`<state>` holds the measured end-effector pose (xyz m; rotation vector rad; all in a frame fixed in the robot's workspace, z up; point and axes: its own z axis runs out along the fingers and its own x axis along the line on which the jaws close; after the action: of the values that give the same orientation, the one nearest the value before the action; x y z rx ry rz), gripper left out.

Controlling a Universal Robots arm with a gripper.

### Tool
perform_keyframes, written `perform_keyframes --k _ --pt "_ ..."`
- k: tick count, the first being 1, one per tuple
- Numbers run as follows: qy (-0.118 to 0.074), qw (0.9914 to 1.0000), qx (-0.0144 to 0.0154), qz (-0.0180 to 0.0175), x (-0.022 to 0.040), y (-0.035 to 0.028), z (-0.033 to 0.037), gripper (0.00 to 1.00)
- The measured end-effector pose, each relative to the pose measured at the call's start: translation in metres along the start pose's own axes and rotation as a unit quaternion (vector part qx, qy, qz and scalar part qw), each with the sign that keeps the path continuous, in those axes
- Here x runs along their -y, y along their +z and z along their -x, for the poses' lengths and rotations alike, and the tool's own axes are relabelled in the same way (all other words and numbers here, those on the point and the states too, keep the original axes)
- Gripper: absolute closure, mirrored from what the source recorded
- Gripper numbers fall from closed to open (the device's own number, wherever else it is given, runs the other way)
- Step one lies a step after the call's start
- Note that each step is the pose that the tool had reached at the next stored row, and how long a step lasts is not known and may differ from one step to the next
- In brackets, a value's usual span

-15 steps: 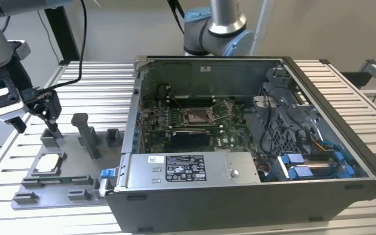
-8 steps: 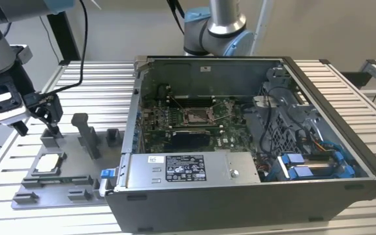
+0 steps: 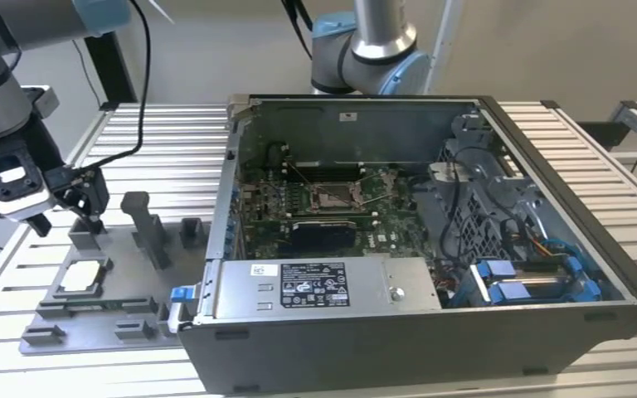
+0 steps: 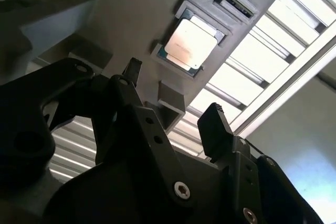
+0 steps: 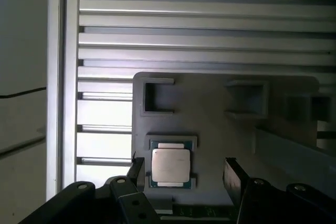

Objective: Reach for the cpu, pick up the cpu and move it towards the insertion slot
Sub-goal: 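Pick up the cpu and move it towards the insertion slot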

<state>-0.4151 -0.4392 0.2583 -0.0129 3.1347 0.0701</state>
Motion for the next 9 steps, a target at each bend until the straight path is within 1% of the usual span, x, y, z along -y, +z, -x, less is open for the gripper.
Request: perform_keyframes --k 5,9 --pt "0.000 1.00000 0.0000 0.0002 0.0040 0.0076 -0.0001 0.00" --pt "0.000 1.00000 0.0000 0.0006 0.0072 0.0104 -0.0009 0.00"
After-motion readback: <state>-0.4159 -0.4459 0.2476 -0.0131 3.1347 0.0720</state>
